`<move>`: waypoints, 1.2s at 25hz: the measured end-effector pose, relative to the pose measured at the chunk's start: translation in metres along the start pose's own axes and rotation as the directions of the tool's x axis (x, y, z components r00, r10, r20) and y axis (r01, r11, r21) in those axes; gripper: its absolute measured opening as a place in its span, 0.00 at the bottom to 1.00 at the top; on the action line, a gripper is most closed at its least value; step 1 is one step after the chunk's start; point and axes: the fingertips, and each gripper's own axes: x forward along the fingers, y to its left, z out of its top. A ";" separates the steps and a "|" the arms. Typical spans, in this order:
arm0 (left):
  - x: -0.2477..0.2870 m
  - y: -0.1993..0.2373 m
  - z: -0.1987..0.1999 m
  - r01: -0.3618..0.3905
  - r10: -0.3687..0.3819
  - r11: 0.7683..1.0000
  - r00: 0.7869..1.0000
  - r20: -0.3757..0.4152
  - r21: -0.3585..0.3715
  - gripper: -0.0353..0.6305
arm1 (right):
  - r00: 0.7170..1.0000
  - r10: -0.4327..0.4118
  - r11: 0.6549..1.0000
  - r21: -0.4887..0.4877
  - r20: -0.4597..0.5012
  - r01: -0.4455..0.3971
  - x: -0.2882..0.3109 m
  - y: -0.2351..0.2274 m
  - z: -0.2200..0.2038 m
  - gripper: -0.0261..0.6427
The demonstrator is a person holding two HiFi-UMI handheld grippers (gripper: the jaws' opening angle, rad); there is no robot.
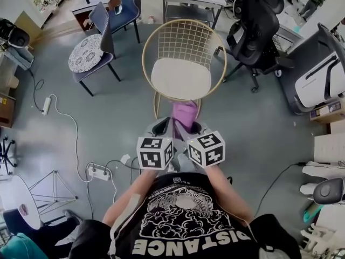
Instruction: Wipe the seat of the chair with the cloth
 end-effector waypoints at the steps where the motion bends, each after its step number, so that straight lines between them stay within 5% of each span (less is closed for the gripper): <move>1: 0.002 0.002 0.000 -0.001 0.001 1.000 1.000 -0.004 -0.002 0.04 | 1.000 -0.002 1.000 0.002 0.005 0.002 0.002 -0.001 0.001 0.13; 8: 0.030 0.012 0.003 -0.014 0.014 1.000 0.999 -0.029 -0.004 0.04 | 1.000 0.007 1.000 0.022 0.015 -0.007 0.021 -0.024 0.007 0.13; 30: 0.177 0.042 0.111 -0.131 0.131 0.991 0.991 -0.011 -0.002 0.04 | 0.995 0.099 0.994 0.043 0.007 -0.099 0.107 -0.162 0.098 0.13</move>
